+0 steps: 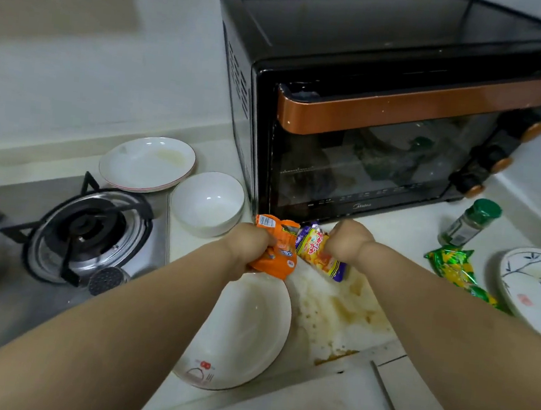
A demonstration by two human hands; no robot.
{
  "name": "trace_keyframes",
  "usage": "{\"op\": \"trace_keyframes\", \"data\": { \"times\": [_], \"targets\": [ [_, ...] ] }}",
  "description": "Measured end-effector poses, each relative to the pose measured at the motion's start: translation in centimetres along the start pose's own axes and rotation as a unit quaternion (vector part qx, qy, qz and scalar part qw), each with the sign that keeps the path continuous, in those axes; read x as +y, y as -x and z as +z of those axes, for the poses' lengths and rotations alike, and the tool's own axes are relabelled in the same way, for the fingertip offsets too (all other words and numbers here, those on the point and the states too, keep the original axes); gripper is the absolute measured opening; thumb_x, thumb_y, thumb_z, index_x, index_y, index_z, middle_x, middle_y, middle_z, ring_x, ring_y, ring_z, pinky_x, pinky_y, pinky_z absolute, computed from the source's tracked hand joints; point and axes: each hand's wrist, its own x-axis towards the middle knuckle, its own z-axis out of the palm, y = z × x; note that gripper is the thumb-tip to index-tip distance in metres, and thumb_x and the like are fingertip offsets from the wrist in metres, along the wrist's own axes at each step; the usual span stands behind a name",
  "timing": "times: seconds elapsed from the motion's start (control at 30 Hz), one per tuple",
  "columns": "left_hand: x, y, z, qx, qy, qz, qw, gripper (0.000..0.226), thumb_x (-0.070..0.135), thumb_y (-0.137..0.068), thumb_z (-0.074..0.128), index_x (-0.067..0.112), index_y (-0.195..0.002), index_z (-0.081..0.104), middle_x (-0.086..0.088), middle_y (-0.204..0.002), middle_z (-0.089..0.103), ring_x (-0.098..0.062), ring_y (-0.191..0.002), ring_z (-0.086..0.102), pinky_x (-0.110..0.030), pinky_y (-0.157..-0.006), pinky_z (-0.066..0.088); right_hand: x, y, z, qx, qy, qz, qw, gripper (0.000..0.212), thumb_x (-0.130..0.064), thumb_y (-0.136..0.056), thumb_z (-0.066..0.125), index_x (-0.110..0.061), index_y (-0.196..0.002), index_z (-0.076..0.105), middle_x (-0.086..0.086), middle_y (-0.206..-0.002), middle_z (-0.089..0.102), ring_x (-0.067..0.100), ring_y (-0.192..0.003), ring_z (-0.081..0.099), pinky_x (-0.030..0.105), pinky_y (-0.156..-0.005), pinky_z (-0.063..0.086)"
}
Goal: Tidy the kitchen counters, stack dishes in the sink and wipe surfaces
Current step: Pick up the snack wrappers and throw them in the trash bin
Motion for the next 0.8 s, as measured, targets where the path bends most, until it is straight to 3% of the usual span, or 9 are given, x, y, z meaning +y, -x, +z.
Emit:
{"op": "trace_keyframes", "data": {
  "times": [0.13, 0.3, 0.4, 0.53, 0.63, 0.8],
  "targets": [
    [-0.4, 1.8, -0.6, -0.012, 0.001, 0.018, 1.0, 0.043, 0.016, -0.097, 0.05, 0.013, -0.138, 0.038, -0.013, -0.127, 0.057, -0.028, -0.108, 0.061, -0.039, -0.091, 0.052, -0.1, 2.8, -1.5, -0.024, -0.041, 0.004, 0.999, 0.023, -0.016, -0.081, 0.064, -0.002, -0.099, 0.067, 0.011, -0.089, 0.063, 0.025, -0.079, 0.061, 0.024, -0.054, 0.043],
    [-2.2, 4.6, -3.3, -0.005, 0.028, 0.046, 0.999, 0.04, 0.01, -0.095, 0.05, 0.012, -0.134, 0.042, -0.013, -0.12, 0.06, -0.028, -0.107, 0.062, -0.041, -0.094, 0.052, -1.5, 6.6, -2.0, 0.009, -0.119, -0.025, 0.993, 0.023, -0.006, -0.076, 0.065, 0.005, -0.096, 0.068, 0.023, -0.096, 0.068, 0.038, -0.093, 0.067, 0.038, -0.072, 0.053],
    [-3.8, 6.9, -5.8, 0.015, 0.067, 0.056, 0.996, 0.036, 0.007, -0.091, 0.052, 0.009, -0.126, 0.048, -0.017, -0.116, 0.064, -0.03, -0.102, 0.065, -0.044, -0.092, 0.053, -3.6, 8.7, -1.6, 0.014, -0.147, -0.054, 0.988, 0.005, -0.002, -0.078, 0.063, -0.001, -0.083, 0.065, 0.024, -0.094, 0.067, 0.037, -0.087, 0.068, 0.043, -0.08, 0.056],
    [-7.5, 11.3, -10.2, 0.089, 0.126, 0.093, 0.984, 0.014, 0.003, -0.088, 0.053, 0.011, -0.099, 0.058, -0.016, -0.099, 0.068, -0.029, -0.088, 0.067, -0.044, -0.088, 0.056, -8.7, 11.9, 0.4, -0.016, -0.147, -0.136, 0.98, 0.007, 0.0, -0.076, 0.061, -0.001, -0.081, 0.065, 0.022, -0.084, 0.065, 0.039, -0.08, 0.068, 0.048, -0.077, 0.056],
    [-12.1, 14.7, -12.8, 0.164, 0.172, 0.083, 0.968, 0.014, 0.001, -0.087, 0.055, 0.014, -0.091, 0.059, -0.016, -0.1, 0.069, -0.03, -0.088, 0.068, -0.041, -0.084, 0.057, -12.6, 14.6, 3.3, -0.06, -0.157, -0.2, 0.965, 0.007, 0.002, -0.08, 0.057, -0.005, -0.079, 0.059, 0.014, -0.076, 0.059, 0.03, -0.074, 0.061, 0.044, -0.077, 0.055],
    [-19.7, 20.6, -17.1, 0.262, 0.231, 0.04, 0.936, 0.022, 0.0, -0.087, 0.056, 0.01, -0.105, 0.057, -0.015, -0.101, 0.068, -0.031, -0.09, 0.067, -0.04, -0.082, 0.056, -18.0, 19.5, 9.7, -0.142, -0.174, -0.258, 0.94, 0.02, 0.001, -0.082, 0.059, -0.016, -0.072, 0.055, 0.012, -0.089, 0.06, 0.024, -0.078, 0.058, 0.035, -0.073, 0.053]
  ]
}}
